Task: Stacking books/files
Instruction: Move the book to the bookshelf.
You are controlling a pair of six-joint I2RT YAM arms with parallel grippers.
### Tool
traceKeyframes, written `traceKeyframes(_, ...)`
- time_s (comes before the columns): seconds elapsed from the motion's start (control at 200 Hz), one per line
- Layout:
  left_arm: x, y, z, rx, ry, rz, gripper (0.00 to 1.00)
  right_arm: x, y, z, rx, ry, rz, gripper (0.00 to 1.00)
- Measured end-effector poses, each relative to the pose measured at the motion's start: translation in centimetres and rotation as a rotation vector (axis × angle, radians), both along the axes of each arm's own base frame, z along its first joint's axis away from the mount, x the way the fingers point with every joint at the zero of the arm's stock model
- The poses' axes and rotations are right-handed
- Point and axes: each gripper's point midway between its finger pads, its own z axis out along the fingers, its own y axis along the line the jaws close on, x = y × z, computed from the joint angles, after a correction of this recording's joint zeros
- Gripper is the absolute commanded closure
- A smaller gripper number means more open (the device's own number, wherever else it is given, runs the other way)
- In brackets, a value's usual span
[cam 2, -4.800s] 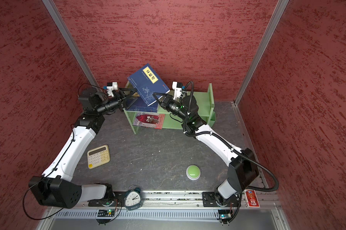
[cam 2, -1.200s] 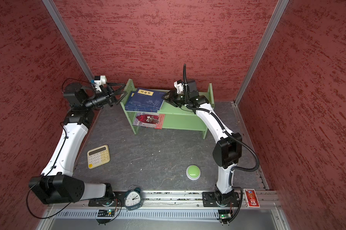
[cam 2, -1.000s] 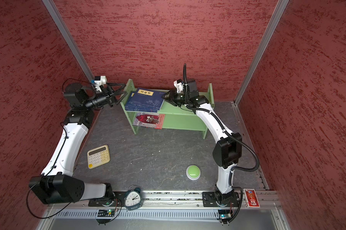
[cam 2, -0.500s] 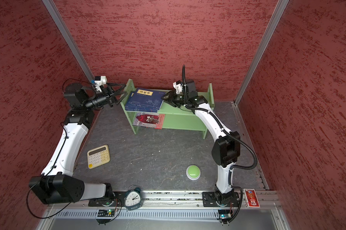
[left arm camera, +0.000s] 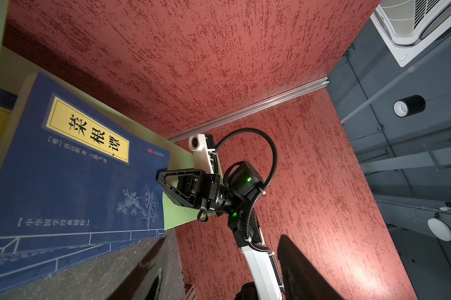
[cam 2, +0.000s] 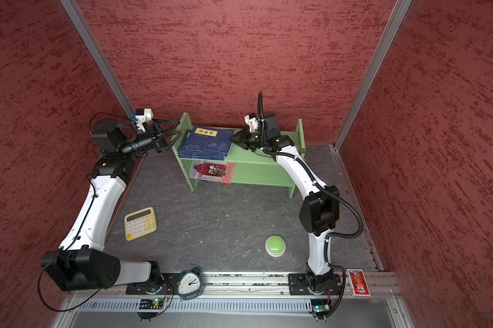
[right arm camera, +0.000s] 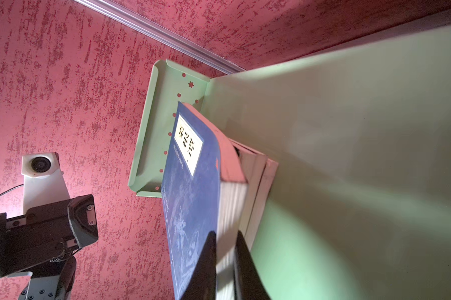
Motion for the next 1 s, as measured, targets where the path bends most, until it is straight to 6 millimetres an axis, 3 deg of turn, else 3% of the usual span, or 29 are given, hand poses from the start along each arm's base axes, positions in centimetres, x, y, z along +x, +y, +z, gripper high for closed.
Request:
traceKeyframes(0.311,0.0,0.1,0.0,-0.002,0.002,0.004,0.33,0.2,0.3,1.7,-0.054,-0.082,0.053,0.9)
traceKeyframes(0.666,0.1,0.3,0.0,-0.002,0.002,0.007,0.33,-0.3,0.7,0.2,-0.079,-0.068,0.115,0.89)
traceKeyframes(0.997,0.1,0.3,0.0,-0.002,0.003,0.007,0.33,-0.4,0.8,0.4,-0.064,-0.06,0.122,0.89)
